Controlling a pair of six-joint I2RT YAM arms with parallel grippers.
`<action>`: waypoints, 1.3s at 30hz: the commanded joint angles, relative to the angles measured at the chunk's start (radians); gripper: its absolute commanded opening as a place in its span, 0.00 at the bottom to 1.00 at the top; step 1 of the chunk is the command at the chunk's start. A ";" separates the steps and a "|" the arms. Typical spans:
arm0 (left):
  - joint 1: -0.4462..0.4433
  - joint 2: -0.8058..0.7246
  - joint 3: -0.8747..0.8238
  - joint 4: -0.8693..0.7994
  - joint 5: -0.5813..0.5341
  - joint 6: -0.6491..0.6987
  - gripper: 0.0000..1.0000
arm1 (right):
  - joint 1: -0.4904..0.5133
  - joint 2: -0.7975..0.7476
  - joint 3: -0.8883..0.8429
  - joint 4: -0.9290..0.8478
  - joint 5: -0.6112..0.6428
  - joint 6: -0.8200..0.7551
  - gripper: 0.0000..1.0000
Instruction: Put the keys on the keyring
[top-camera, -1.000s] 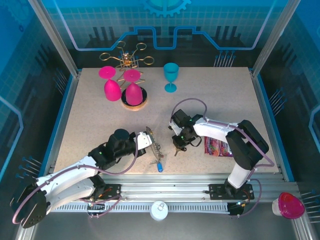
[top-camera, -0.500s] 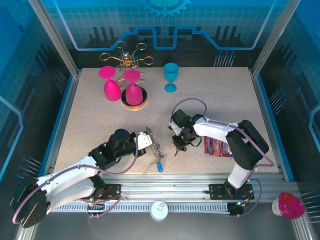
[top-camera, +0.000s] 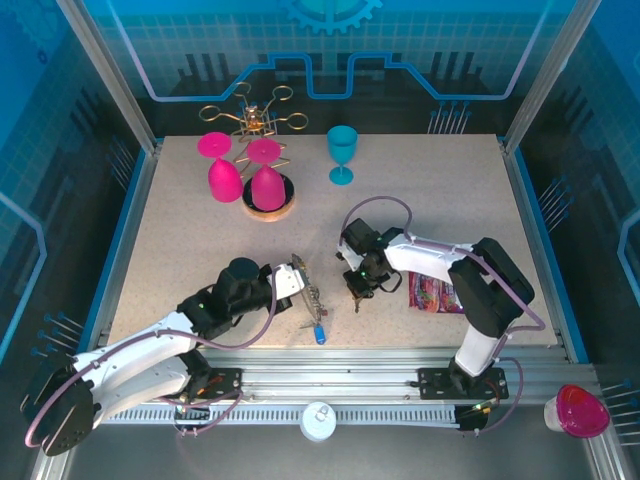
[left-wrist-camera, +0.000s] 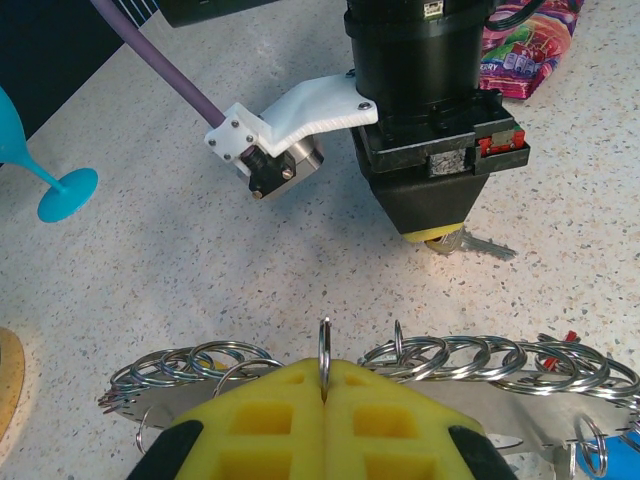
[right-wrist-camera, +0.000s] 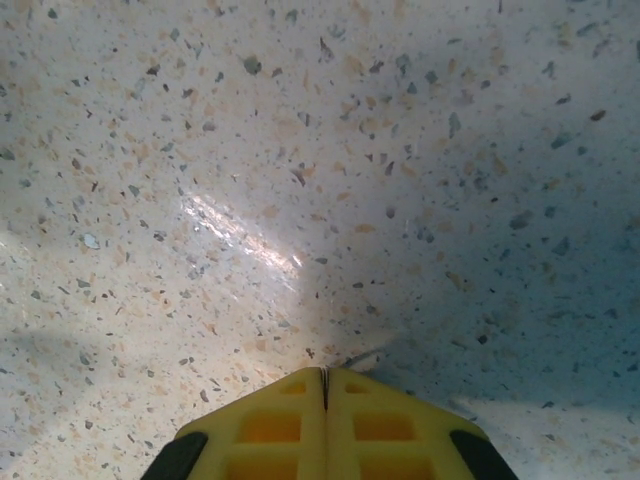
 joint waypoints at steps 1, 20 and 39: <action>-0.002 -0.014 0.026 0.019 -0.008 0.003 0.00 | 0.003 -0.029 0.016 -0.033 -0.020 0.003 0.00; -0.002 -0.022 0.027 0.016 -0.009 0.006 0.00 | 0.001 0.004 0.023 -0.022 -0.022 0.004 0.03; -0.003 -0.035 0.013 0.065 -0.025 0.019 0.00 | 0.055 -0.431 -0.151 0.281 -0.219 -0.180 0.00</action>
